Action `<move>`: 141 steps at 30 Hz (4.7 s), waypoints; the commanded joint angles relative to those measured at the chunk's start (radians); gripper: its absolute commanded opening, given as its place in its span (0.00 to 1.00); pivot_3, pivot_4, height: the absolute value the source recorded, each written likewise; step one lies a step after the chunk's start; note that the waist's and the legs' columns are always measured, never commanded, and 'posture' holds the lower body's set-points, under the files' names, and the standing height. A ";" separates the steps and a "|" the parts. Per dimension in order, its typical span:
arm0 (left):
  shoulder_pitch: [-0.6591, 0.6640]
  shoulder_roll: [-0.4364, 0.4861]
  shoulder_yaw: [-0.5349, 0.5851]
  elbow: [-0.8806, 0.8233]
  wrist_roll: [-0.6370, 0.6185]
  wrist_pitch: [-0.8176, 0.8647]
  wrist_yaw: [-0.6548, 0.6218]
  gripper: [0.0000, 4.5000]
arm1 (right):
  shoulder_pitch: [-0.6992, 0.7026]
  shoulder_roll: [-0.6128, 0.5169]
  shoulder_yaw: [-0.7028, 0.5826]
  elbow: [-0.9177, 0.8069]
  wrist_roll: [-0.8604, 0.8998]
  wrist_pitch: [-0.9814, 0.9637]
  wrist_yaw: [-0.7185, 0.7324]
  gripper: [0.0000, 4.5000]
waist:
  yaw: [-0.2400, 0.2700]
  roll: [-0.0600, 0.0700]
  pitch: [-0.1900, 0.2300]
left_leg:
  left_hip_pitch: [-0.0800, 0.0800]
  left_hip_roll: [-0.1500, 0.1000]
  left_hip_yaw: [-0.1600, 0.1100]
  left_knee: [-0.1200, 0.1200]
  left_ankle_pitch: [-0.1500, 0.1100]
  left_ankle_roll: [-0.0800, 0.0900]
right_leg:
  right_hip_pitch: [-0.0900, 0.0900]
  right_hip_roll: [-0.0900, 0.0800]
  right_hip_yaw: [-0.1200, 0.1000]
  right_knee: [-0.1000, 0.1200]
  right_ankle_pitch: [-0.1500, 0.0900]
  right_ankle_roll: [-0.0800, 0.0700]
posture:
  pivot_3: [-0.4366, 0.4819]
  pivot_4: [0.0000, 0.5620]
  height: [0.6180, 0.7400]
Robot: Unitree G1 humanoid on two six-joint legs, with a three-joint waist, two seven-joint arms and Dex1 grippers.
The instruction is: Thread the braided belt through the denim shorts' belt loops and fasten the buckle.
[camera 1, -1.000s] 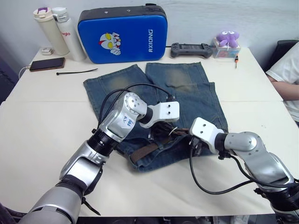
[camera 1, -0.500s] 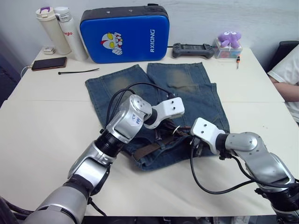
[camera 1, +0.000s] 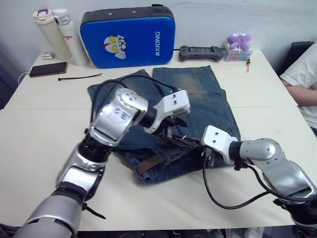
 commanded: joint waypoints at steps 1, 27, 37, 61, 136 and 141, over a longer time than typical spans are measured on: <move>-0.005 0.039 0.079 -0.065 -0.090 0.034 -0.003 0.99 | -0.008 -0.002 -0.032 -0.052 0.052 0.036 0.016 0.00 | -0.003 0.000 0.000 | 0.000 0.000 0.000 0.000 0.000 0.000 | 0.000 0.000 0.000 0.001 0.000 0.000 | 0.48 0.27 0.99; 0.279 0.289 0.078 -0.308 -0.318 0.018 0.124 0.83 | -0.018 -0.270 -0.280 0.007 0.301 -0.012 0.192 1.00 | -0.006 0.000 0.000 | 0.000 0.000 0.000 0.000 -0.002 0.005 | 0.002 0.000 0.000 -0.003 0.000 0.000 | 0.48 0.27 0.99; 0.310 0.257 0.144 -0.302 -0.363 0.069 0.238 0.31 | -0.200 -0.166 -0.084 0.117 0.220 -0.052 0.152 1.00 | -0.007 0.000 0.000 | 0.000 0.000 0.000 0.000 -0.001 0.002 | 0.001 0.000 0.000 -0.002 0.000 0.000 | 0.48 0.27 0.99; 0.472 0.237 -0.179 -0.089 -0.131 -0.129 0.339 0.01 | -0.194 -0.142 -0.033 0.124 0.172 -0.064 0.144 1.00 | -0.006 0.003 -0.004 | 0.004 0.000 0.000 0.000 -0.003 0.006 | 0.005 -0.001 0.000 -0.004 0.000 0.000 | 0.48 0.27 0.99; 0.451 0.300 -0.204 -0.047 -0.116 -0.215 0.178 0.00 | 0.423 -0.416 -0.476 0.239 -0.027 -0.436 0.121 0.01 | 0.009 0.008 -0.007 | 0.016 0.000 -0.001 -0.005 -0.005 0.009 | 0.022 -0.001 -0.001 -0.015 0.000 0.000 | 0.48 0.27 0.99; 0.472 0.400 -0.200 -0.046 -0.091 -0.270 0.110 0.00 | 0.390 -0.361 -0.407 0.212 -0.037 -0.450 0.073 0.01 | 0.003 0.009 -0.007 | 0.017 0.000 -0.001 -0.006 -0.005 0.008 | 0.022 0.000 -0.001 -0.016 0.000 0.000 | 0.48 0.27 0.99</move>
